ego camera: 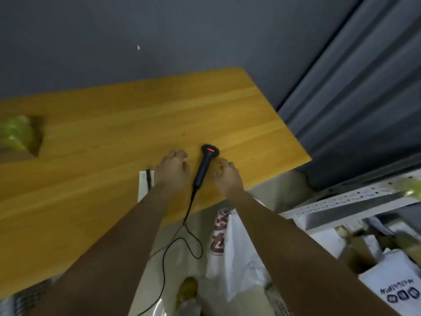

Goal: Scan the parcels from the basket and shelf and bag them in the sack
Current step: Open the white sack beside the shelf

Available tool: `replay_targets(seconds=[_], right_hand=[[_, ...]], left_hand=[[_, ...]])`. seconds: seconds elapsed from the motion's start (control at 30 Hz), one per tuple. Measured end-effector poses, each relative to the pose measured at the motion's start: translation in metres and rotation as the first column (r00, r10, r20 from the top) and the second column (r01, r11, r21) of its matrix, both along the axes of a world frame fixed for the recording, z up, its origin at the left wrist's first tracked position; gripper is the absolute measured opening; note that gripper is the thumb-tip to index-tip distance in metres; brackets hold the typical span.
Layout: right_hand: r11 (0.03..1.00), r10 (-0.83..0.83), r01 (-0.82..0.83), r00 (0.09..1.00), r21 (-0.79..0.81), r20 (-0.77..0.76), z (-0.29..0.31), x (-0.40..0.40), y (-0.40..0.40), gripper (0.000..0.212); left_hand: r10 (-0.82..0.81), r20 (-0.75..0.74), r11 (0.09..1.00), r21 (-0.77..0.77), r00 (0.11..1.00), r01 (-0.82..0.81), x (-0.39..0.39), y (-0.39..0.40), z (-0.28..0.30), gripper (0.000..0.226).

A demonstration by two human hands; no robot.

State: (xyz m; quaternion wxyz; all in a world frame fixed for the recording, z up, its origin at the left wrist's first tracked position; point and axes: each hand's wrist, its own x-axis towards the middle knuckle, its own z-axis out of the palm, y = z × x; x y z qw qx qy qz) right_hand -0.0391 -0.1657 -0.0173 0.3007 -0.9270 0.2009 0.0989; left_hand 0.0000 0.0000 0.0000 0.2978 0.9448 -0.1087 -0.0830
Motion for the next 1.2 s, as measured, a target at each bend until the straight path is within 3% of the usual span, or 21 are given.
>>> replay_targets(seconds=[0.23,0.3,0.43,0.57,0.73,0.87,1.0,1.2], right_hand=[[0.869,-0.272,0.311,0.95,0.386,-0.154,-0.043,0.029,0.013,0.067],[0.817,-0.31,0.345,0.939,0.462,-0.152,-0.049,0.035,0.015,0.061],[0.617,-0.367,0.395,0.909,0.68,-0.196,-0.047,0.033,0.015,0.03],[0.572,-0.36,0.355,0.919,0.739,-0.163,-0.028,-0.002,-0.001,0.003],[0.553,-0.387,0.289,0.92,0.782,-0.066,-0.012,-0.077,-0.056,0.012],[0.517,-0.392,0.324,0.912,0.793,-0.117,-0.021,-0.142,-0.12,0.025],[0.478,-0.414,0.374,0.894,0.795,-0.172,-0.067,-0.191,-0.182,0.02],[0.508,-0.524,0.456,0.837,0.731,-0.158,-0.176,-0.241,-0.253,0.01]], left_hand=[[0.004,0.015,0.999,-0.041,1.0,-0.003,-0.003,-0.001,-0.043,0.029],[0.001,0.014,1.0,-0.022,1.0,0.0,-0.007,-0.002,-0.047,0.029],[0.011,0.015,1.0,-0.029,1.0,-0.011,-0.019,-0.006,-0.048,0.03],[0.021,0.051,0.998,-0.056,0.998,-0.018,-0.037,-0.025,-0.036,0.031],[-0.015,0.086,0.998,-0.057,0.996,0.02,-0.069,-0.079,-0.021,0.032],[-0.117,0.119,0.992,-0.041,0.986,0.122,-0.103,-0.143,-0.03,0.032],[-0.243,0.145,0.968,-0.033,0.959,0.25,-0.134,-0.212,-0.077,0.031],[-0.388,0.113,0.918,-0.036,0.915,0.394,-0.17,-0.304,-0.209,0.031]])
